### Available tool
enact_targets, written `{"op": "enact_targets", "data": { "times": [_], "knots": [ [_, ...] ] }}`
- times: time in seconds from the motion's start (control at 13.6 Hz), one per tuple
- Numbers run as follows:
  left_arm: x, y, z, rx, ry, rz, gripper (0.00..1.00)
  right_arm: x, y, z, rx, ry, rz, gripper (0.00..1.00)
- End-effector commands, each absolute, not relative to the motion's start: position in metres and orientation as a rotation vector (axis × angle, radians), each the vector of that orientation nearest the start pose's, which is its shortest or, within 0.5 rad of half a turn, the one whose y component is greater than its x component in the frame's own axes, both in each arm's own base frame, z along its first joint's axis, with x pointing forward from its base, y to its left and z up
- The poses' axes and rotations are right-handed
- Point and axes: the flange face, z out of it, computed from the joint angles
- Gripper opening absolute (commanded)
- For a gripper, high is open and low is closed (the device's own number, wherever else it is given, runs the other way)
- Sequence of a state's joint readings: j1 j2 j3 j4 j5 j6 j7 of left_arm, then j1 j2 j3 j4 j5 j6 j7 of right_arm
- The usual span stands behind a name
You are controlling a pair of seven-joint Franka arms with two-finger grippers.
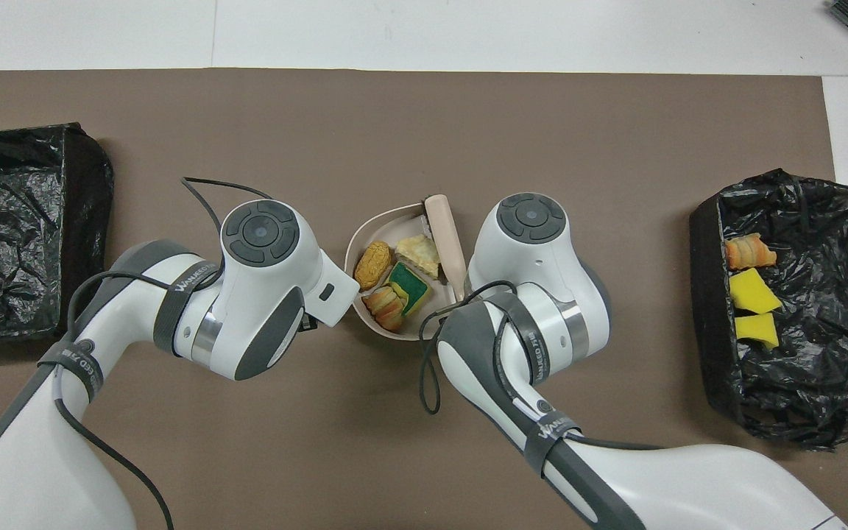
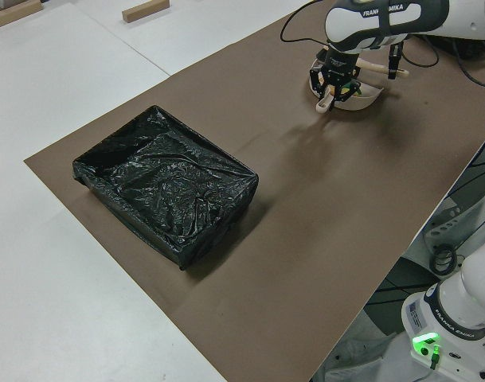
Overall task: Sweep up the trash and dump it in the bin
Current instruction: 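Sweep the last scraps into the dustpan with the right gripper's brush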
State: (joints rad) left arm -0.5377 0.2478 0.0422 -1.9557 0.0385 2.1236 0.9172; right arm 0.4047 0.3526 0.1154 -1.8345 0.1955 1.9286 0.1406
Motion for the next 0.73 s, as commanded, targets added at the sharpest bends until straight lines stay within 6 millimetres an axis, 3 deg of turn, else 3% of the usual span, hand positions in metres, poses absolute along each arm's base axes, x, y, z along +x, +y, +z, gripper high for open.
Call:
{"op": "enact_targets", "data": {
  "times": [0.0,0.15,0.44,0.66],
  "knots": [
    [0.517,-0.281,0.345,-2.312,2.1,0.08,0.0,0.509,0.33,0.331,-2.935,-0.365,0.488,0.0],
    [0.521,-0.276,0.346,-2.277,2.139,0.076,0.0,0.508,0.326,0.341,-2.945,-0.372,0.492,0.0],
    [0.529,-0.262,0.361,-2.267,2.203,0.035,0.0,0.501,0.277,0.41,-2.962,-0.322,0.59,0.0],
    [0.525,-0.26,0.375,-2.292,2.252,-0.014,0.0,0.484,0.265,0.435,-2.994,-0.351,0.673,0.0]
  ]
}}
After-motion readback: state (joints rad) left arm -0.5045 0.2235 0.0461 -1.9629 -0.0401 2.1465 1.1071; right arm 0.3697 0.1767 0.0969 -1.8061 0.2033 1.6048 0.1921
